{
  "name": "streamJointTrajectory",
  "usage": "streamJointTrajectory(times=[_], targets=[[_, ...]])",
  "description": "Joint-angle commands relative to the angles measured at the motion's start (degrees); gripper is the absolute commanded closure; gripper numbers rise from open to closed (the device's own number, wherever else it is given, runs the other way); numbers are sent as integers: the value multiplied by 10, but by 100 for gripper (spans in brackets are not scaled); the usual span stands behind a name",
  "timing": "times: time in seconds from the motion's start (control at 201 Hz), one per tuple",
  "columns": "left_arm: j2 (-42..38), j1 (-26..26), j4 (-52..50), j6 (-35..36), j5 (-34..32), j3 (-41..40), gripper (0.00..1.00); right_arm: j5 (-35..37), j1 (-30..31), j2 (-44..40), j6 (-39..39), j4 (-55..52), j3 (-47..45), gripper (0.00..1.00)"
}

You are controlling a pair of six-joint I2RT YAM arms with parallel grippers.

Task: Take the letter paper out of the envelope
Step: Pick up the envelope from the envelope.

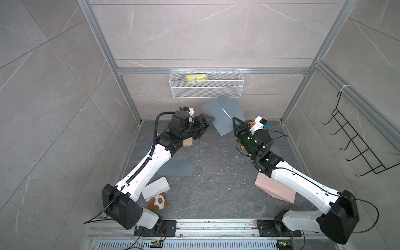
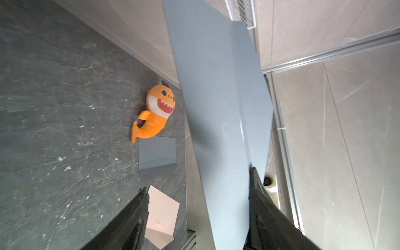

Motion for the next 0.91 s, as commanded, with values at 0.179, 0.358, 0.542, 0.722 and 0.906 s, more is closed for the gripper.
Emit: streamJointTrajectory(times=[0.179, 0.358, 0.542, 0.722, 0.906], targets=[[15, -6, 134, -38, 28, -14, 37, -17, 0, -18, 129, -51, 4, 100], [24, -8, 144, -43, 26, -14, 55, -37, -1, -17, 158, -60, 4, 100], [34, -10, 151, -49, 25, -10, 71, -55, -1, -13, 185, -68, 9, 100], [38, -9, 152, -50, 18, -7, 88, -64, 0, -12, 199, -73, 13, 100], [42, -9, 145, -47, 18, 1, 100, -75, 0, -12, 196, -82, 18, 100]])
